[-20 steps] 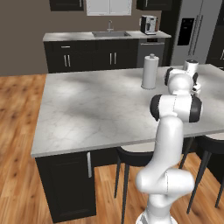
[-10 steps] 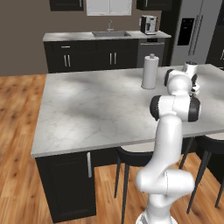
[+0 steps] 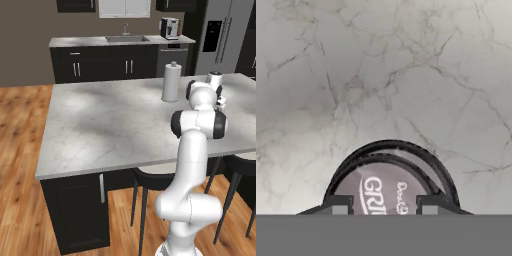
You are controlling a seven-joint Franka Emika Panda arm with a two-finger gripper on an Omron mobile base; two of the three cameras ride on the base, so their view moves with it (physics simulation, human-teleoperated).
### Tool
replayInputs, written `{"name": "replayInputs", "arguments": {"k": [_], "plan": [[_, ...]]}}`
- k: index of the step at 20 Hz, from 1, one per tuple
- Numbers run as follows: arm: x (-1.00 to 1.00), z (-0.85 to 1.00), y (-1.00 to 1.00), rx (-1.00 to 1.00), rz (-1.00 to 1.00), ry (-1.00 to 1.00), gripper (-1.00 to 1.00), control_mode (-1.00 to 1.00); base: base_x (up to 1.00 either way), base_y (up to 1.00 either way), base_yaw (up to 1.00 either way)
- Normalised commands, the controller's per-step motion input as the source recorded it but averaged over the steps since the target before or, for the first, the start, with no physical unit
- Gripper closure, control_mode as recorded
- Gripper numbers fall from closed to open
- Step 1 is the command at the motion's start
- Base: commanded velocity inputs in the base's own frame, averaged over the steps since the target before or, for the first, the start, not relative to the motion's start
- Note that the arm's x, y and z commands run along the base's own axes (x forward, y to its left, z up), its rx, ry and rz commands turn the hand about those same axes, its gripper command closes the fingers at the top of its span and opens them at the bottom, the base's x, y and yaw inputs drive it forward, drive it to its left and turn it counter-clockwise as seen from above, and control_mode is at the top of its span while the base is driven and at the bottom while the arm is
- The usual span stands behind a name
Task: Stack the yogurt containers by placing the smaller containers on top of the larger containers.
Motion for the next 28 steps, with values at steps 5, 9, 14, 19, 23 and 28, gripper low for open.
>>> {"name": "replayInputs", "arguments": {"k": [5, 9, 14, 19, 23, 28], "plan": [[0.05, -0.1, -0.08, 0.01, 0.0, 0.04, 1.0, -1.0, 0.0, 0.0, 0.0], [0.04, -0.08, 0.0, 0.0, 0.0, 0.04, 1.0, -1.0, 0.0, 0.0, 0.0], [0.03, -0.07, 0.0, 0.0, 0.0, 0.04, 1.0, -1.0, 0.0, 0.0, 0.0], [0.0, -0.05, -0.01, 0.0, 0.0, 0.04, 1.0, -1.0, 0.0, 0.0, 0.0], [0.0, -0.04, -0.02, 0.0, 0.0, 0.04, 1.0, -1.0, 0.0, 0.0, 0.0], [0.0, -0.02, -0.06, 0.0, 0.0, 0.02, 1.0, -1.0, 0.0, 0.0, 0.0]]}}
